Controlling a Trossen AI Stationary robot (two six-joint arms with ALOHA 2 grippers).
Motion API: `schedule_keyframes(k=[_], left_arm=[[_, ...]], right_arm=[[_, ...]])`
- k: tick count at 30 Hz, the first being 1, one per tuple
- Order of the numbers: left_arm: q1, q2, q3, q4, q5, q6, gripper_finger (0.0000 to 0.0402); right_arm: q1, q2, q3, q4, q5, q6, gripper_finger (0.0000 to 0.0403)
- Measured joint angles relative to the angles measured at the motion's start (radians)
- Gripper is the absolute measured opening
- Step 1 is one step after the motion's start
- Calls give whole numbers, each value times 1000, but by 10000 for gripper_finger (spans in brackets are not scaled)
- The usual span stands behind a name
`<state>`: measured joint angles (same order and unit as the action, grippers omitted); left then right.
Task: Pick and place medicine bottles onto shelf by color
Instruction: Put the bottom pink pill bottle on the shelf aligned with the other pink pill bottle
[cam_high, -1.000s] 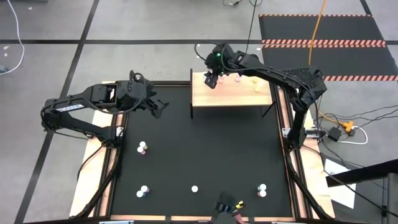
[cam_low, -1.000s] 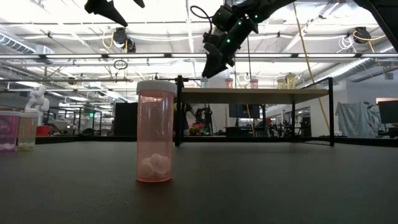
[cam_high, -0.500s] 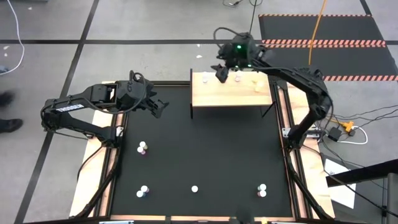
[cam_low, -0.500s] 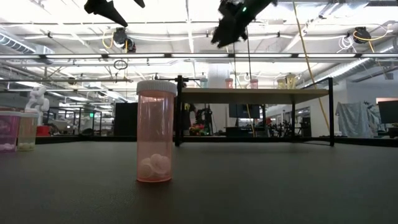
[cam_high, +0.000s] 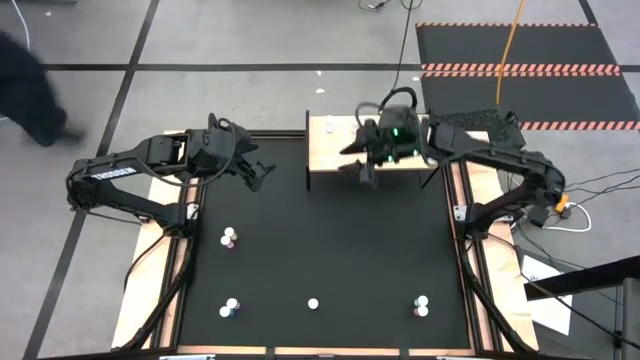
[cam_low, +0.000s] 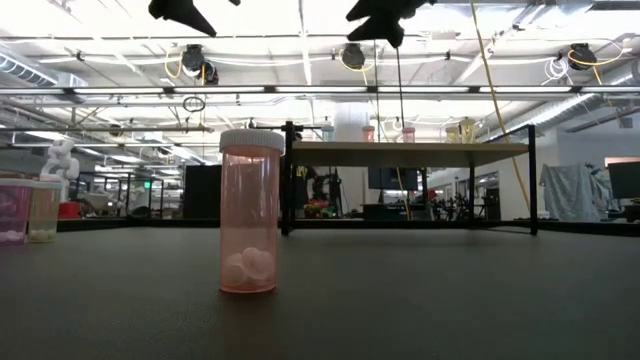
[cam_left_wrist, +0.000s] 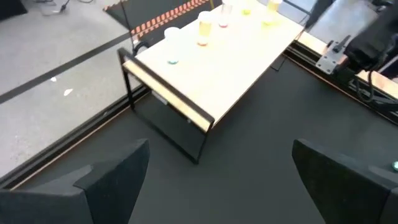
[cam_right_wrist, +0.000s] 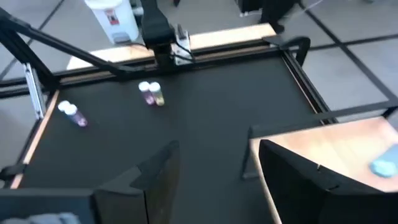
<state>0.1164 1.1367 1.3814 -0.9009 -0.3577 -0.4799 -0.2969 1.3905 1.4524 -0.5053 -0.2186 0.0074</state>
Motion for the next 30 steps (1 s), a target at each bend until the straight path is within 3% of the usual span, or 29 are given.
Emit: schedule_keyframes(k=[7, 15, 30], left_arm=[[-1, 3, 0, 14, 21, 41, 392], [-1, 3, 0, 67, 58, 107, 392], [-54, 7, 0, 99, 107, 210, 392]], right_arm=[[162, -43, -91, 50, 232, 59, 200], [309, -32, -92, 45, 403, 137, 196], [559, 73, -92, 85, 558, 422, 196]])
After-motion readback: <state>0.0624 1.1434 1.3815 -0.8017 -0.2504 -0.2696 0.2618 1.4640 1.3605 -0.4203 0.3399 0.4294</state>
